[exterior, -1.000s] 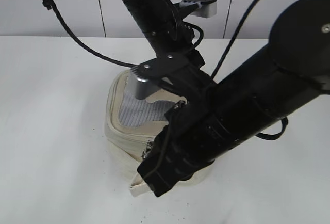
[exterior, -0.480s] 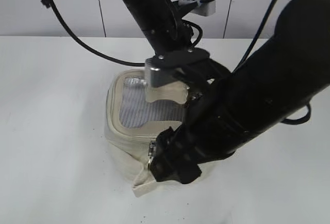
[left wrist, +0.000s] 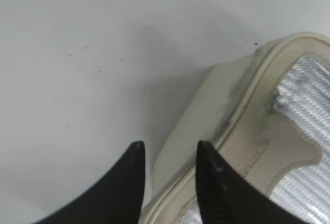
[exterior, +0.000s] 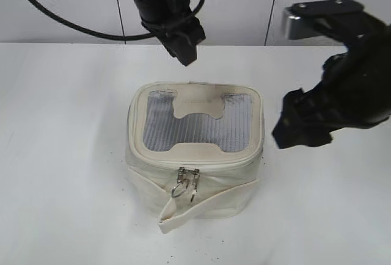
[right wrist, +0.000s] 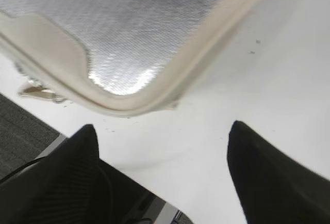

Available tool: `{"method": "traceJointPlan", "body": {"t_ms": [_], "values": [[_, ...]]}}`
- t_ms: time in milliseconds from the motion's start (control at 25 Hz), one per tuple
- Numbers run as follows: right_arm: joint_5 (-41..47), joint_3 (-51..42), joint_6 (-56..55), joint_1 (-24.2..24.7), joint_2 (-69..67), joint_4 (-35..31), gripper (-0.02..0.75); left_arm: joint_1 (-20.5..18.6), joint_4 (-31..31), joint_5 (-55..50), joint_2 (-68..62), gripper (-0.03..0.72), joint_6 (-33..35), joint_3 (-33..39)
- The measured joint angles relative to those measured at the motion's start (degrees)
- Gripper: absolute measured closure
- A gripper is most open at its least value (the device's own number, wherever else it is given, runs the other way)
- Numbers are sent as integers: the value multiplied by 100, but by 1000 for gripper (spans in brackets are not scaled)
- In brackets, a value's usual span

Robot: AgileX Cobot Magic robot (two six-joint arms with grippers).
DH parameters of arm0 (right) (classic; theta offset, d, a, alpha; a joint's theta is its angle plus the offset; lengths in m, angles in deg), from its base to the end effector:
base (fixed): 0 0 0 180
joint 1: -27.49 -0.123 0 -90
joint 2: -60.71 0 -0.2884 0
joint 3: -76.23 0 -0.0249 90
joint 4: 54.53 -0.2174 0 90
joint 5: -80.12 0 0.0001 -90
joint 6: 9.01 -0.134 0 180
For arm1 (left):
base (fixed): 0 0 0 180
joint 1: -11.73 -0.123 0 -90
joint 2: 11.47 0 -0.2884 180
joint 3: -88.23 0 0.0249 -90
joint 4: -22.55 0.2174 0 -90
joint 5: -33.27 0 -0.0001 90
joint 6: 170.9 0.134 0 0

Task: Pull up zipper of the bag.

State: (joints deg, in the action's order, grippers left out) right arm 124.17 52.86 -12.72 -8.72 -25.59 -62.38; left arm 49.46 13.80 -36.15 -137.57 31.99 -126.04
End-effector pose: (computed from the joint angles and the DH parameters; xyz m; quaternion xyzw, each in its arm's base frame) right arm 0.1974 0.1603 0.2417 -0.2363 0.9431 0.1315 0.1935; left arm 0.3292 -0.2789 0.2485 0.4837 0.8568 -0.0952 0.1514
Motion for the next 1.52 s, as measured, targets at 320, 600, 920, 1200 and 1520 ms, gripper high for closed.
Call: {"method": "traceJointPlan", "body": {"t_ms": [320, 600, 920, 1200, 1520], "values": [[938, 6, -11, 1348, 556, 785, 148, -259, 952, -44, 792, 424, -1199, 10], [1599, 6, -10, 1689, 1458, 1391, 149, -1035, 1043, -33, 2065, 424, -1679, 822], [1940, -813, 28, 1689, 2937, 1339, 149, -1299, 958, -41, 4262, 424, -1700, 3352], [1983, -1850, 33, 1696, 4887, 1108, 150, -1299, 924, 274, 6734, 424, -1700, 5720], [2001, -2330, 192, 1696, 6993, 1034, 150, -1299, 916, 456, 9767, 425, -1700, 7491]]}}
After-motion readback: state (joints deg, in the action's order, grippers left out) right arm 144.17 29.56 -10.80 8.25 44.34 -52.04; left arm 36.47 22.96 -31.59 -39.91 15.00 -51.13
